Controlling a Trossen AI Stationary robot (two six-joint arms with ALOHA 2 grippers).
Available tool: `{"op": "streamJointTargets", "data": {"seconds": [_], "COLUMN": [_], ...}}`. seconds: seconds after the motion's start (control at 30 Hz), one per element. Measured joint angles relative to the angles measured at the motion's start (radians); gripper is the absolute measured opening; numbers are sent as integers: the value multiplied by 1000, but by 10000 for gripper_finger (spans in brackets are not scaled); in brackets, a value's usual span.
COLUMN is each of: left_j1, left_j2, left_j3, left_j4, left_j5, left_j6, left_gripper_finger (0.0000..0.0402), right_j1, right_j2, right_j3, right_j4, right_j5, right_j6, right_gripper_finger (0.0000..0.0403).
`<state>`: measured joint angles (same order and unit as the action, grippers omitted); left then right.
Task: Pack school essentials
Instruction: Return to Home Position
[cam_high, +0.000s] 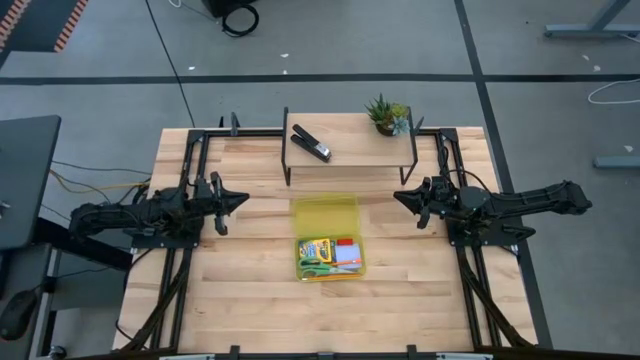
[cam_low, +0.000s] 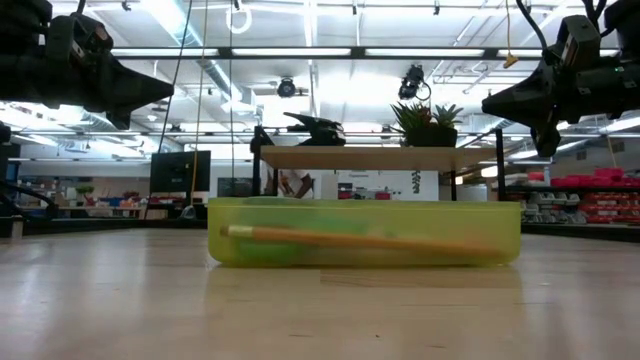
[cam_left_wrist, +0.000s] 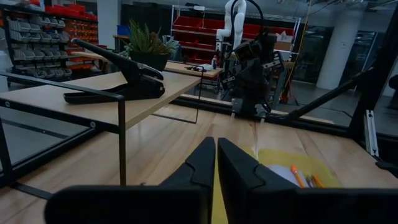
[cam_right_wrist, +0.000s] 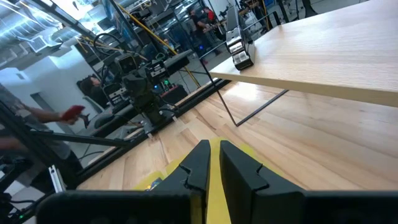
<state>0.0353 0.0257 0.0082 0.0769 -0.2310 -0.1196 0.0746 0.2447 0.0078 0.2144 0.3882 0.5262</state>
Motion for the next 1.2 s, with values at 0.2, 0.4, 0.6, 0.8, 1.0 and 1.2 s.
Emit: {"op": "streamJointTargets", "data": {"seconds": [0.2,0.4,0.6,0.8,1.0,1.2], "left_j1": [0,0,0,0,0,0], "left_j2": [0,0,0,0,0,0], "left_j3": [0,0,0,0,0,0], "left_j4": [0,0,0,0,0,0], "left_j5": [0,0,0,0,0,0], "left_j6": [0,0,0,0,0,0], "left_gripper_finger": [34,27,27,36,27,25], "right_j1": [0,0,0,0,0,0], "right_j2": [0,0,0,0,0,0], "right_j3": [0,0,0,0,0,0], "right_j4": [0,0,0,0,0,0], "right_j5": [0,0,0,0,0,0], "right_j6": [0,0,0,0,0,0], "right_gripper_finger": [42,42,42,42,42,42]}}
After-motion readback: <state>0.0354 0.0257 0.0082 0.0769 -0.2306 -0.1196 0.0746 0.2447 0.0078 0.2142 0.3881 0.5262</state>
